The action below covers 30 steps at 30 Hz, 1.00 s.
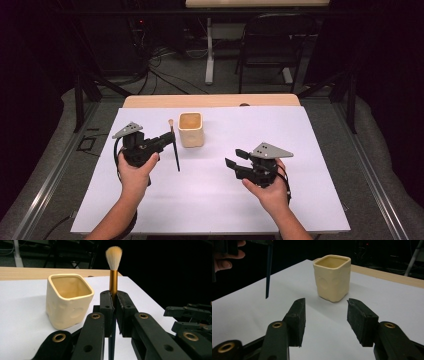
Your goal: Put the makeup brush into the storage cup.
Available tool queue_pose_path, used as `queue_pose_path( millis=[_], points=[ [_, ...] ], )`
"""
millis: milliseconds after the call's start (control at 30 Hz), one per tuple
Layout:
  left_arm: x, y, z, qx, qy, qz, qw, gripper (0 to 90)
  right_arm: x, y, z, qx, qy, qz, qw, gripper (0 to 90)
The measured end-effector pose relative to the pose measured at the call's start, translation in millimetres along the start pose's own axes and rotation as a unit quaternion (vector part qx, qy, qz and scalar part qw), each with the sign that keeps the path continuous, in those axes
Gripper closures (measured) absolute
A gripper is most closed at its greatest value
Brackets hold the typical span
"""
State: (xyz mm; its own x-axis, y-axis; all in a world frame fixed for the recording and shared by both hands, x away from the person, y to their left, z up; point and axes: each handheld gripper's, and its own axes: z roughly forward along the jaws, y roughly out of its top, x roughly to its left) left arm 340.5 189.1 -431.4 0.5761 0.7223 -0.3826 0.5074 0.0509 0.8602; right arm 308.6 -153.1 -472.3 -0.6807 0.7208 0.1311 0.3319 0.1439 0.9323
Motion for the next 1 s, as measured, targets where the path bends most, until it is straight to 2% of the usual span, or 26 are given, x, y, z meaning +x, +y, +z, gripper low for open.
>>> queue_pose_path(
  millis=[67, 333, 367, 467, 600, 633, 700, 800, 900, 933, 967, 1000],
  points=[
    [-2.1, 1.3, 1.4, -0.002, -0.001, 0.001, 1.0000, 83.7, -0.6, 4.5, 0.5, 0.005, 0.001, -0.002, 1.0000, 49.7],
    [-11.5, 3.8, 8.1, -0.006, -0.008, 0.005, 0.9999, 83.7, -4.0, 21.7, 3.5, -0.016, 0.018, 0.014, 0.9996, 50.5],
    [-13.1, 3.6, 9.3, -0.006, -0.007, 0.004, 0.9999, 83.7, -3.8, 22.9, 5.1, -0.025, 0.022, 0.017, 0.9993, 51.0],
    [-17.3, 2.8, 12.0, -0.008, -0.012, 0.001, 0.9999, 83.7, -5.7, 23.2, 4.7, -0.014, 0.032, 0.025, 0.9991, 53.4],
    [-23.1, 1.0, 14.7, -0.014, -0.016, -0.002, 0.9998, 83.7, -7.8, 20.7, 6.0, -0.006, 0.032, 0.020, 0.9993, 54.9],
    [-24.5, 0.5, 15.3, -0.014, -0.017, -0.004, 0.9998, 83.7, -8.6, 20.3, 5.3, -0.008, 0.036, 0.029, 0.9989, 55.6],
    [-26.5, -0.1, 16.2, -0.014, -0.017, -0.004, 0.9998, 83.7, -10.1, 20.7, 4.2, -0.015, 0.041, 0.035, 0.9985, 56.2],
    [-29.8, -0.7, 17.4, -0.017, -0.020, -0.004, 0.9996, 83.7, -11.0, 22.5, -0.7, -0.010, 0.047, 0.041, 0.9980, 58.2],
    [-33.8, -1.7, 18.6, -0.015, -0.020, -0.003, 0.9997, 83.7, -10.9, 23.4, -2.0, -0.018, 0.055, 0.045, 0.9973, 63.2],
    [-33.8, -1.7, 18.6, -0.015, -0.020, -0.003, 0.9997, 83.7, -10.7, 23.4, -2.2, -0.017, 0.060, 0.046, 0.9970, 64.3],
    [-36.5, -2.3, 20.4, -0.016, -0.023, -0.001, 0.9996, 83.7, -10.5, 23.9, -4.2, 0.000, 0.066, 0.042, 0.9970, 65.1],
    [-37.3, -2.4, 20.9, -0.015, -0.024, -0.001, 0.9996, 83.7, -9.2, 23.5, -3.3, -0.002, 0.062, 0.041, 0.9973, 65.3]
  ],
)
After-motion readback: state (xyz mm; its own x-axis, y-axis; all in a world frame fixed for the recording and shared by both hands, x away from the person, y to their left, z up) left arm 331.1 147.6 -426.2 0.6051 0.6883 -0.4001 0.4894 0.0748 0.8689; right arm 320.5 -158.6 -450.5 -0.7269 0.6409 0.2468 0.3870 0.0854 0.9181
